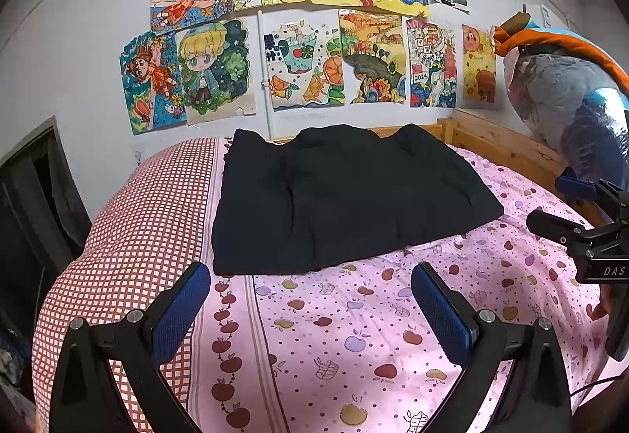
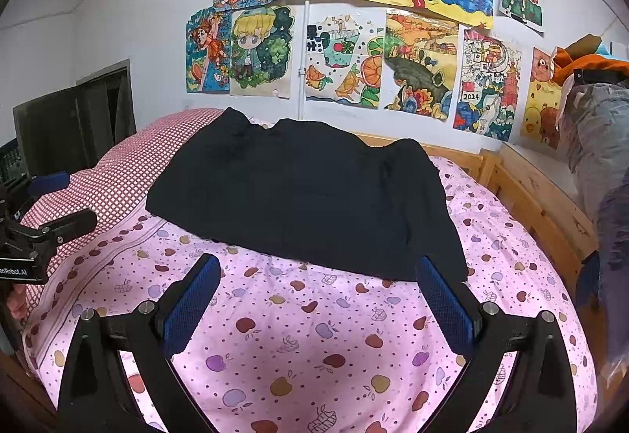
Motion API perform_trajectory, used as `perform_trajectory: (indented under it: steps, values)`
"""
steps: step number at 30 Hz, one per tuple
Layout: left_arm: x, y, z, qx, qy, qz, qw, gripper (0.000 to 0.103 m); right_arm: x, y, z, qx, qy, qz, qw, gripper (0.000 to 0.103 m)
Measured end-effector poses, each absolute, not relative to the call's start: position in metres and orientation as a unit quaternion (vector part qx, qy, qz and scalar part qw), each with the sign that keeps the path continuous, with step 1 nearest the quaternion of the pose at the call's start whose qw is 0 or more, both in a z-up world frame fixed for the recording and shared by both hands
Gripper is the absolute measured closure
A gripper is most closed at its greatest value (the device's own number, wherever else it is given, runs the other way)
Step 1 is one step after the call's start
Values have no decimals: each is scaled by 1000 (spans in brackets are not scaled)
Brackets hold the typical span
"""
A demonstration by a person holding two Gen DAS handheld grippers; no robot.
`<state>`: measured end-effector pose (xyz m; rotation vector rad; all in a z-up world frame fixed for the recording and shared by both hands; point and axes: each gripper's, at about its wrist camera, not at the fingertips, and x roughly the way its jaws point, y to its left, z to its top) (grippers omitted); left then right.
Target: Fold large clothes
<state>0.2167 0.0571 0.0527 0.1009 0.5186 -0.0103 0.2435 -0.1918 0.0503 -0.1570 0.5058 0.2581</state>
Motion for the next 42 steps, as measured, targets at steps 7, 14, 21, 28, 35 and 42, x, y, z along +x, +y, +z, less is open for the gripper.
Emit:
perform_trajectory:
  steps: [7, 14, 21, 28, 35, 42]
  values:
    - [217, 57, 52, 51, 257, -6, 965, 0, 244, -191, 50, -78, 247, 127, 957, 5]
    - [218, 57, 51, 50, 259, -5, 965, 0, 243, -191, 50, -78, 250, 128, 957, 5]
    - [218, 57, 50, 51, 261, -5, 964, 0, 243, -190, 47, -76, 252, 127, 956, 5]
    - [218, 58, 50, 51, 261, -6, 964, 0, 244, -193, 48, -76, 253, 128, 956, 5]
    - [218, 58, 46, 53, 263, -6, 963, 0, 244, -194, 49, -75, 252, 126, 957, 5]
    - [218, 59, 46, 54, 265, -7, 963, 0, 245, -195, 48, -76, 255, 125, 956, 5]
